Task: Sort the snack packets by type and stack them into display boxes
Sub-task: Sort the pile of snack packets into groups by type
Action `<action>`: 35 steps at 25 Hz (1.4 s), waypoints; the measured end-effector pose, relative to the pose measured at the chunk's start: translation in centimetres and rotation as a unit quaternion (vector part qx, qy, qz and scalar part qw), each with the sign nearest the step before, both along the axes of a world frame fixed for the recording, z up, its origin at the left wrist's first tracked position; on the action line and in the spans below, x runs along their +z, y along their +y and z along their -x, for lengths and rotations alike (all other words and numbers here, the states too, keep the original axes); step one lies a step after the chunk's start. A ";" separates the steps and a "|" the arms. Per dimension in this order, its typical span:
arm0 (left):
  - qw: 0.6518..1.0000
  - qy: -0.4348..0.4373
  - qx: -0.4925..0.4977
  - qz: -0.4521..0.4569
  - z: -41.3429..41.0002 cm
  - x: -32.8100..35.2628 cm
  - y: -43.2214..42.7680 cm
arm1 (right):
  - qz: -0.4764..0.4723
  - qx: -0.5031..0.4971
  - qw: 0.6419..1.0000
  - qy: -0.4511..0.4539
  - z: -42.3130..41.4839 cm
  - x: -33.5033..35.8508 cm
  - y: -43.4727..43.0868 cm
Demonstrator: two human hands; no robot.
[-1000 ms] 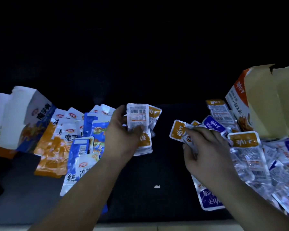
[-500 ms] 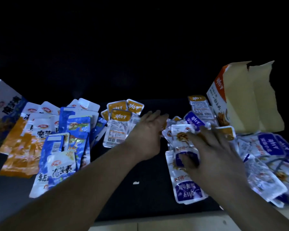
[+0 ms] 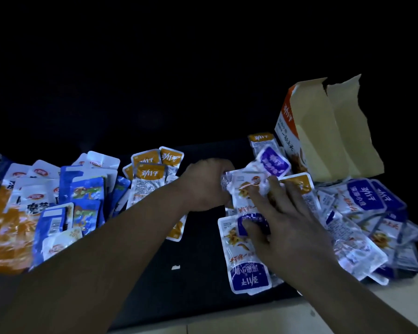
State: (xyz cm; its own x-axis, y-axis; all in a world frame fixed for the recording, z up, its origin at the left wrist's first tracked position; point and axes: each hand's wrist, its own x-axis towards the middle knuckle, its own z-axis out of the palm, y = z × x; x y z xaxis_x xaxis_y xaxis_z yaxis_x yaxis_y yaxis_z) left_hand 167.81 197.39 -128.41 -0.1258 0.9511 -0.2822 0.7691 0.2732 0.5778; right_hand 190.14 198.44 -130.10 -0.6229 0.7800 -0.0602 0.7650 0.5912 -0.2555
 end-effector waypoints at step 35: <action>0.954 0.172 0.171 -0.178 2.9 -2.2 -17.1 | 0.476 -0.087 0.826 0.290 9.4 3.1 -4.8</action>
State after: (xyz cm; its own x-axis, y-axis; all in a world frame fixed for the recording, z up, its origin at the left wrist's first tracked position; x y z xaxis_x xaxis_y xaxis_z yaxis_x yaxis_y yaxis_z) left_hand 164.91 180.29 -130.61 -0.4720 0.8660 0.1652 0.8311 0.3745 0.4112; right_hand 180.75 193.61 -126.96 -0.6459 0.6316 -0.4288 0.4034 -0.1944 -0.8941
